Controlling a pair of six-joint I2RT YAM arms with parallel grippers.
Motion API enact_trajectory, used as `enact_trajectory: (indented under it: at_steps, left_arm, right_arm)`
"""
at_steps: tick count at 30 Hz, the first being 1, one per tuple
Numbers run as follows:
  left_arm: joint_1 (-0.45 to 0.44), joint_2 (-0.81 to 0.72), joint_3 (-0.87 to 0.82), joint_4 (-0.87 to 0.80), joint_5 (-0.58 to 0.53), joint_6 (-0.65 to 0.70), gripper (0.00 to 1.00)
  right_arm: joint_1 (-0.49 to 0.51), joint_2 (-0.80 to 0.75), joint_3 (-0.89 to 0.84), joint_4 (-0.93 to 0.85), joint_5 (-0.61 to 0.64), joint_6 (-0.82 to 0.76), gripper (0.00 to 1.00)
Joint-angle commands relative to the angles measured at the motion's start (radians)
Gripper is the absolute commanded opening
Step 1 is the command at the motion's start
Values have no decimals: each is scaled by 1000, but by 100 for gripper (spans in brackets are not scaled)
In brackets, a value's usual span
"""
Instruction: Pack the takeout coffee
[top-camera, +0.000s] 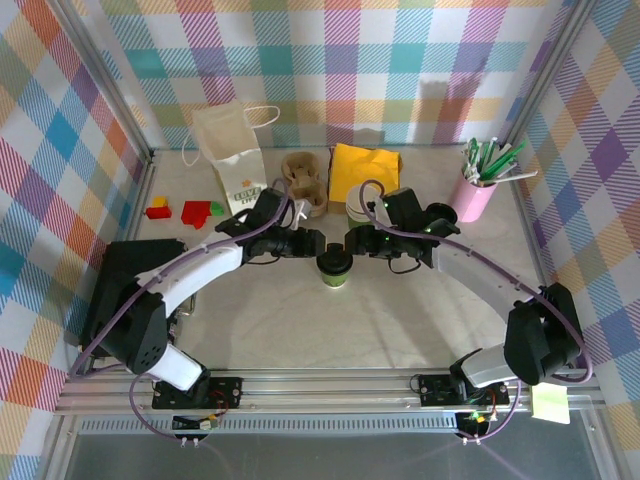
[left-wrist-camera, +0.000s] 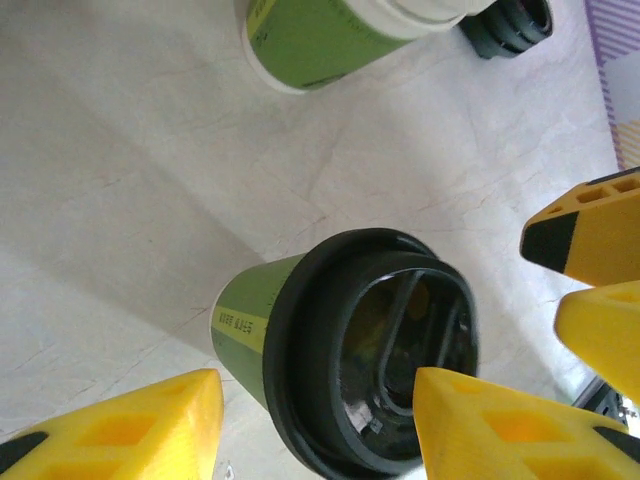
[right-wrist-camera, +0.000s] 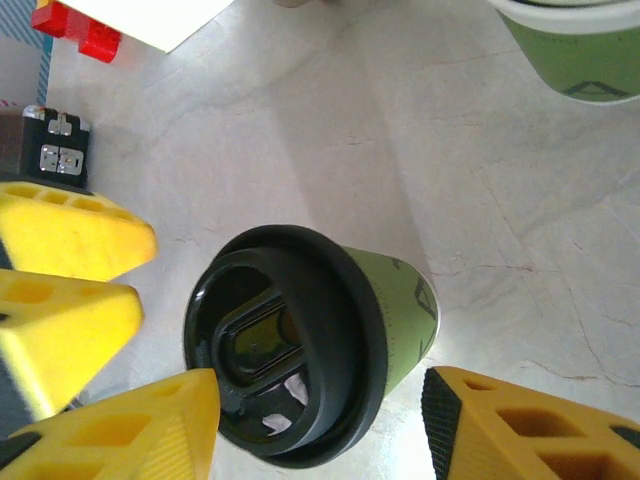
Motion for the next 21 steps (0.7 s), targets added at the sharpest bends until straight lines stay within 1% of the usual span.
enact_trajectory:
  at_steps: [1,7,11,14,19,20,21]
  left_arm:
    - [10,-94,39,-60,-74,15,54]
    - [74,-274,-22,-86,-200,-14,56]
    - [102,-393,-71,-101,-261,-11,57]
    - [114,-462,-98,-116,-296,0,57]
    - [121,-540,-117,-131,-319,14,58]
    - [121,-547,-120,-134,-320,20,58]
    - [121,-554,-120,-134,-319,21,59]
  right_arm:
    - [38,-37,60,-79,64,-41,58]
    - [131,-37,130,-166,223,-77,60]
    - [201,-4,178,-213,330,-90,66]
    - [235,37,216,-248,377,-102,69]
    - [265,102,262,-292,440,-112,73]
    - [267,113,268,-294,444,-115,76]
    - [269,122,273,-296,445,-115,78]
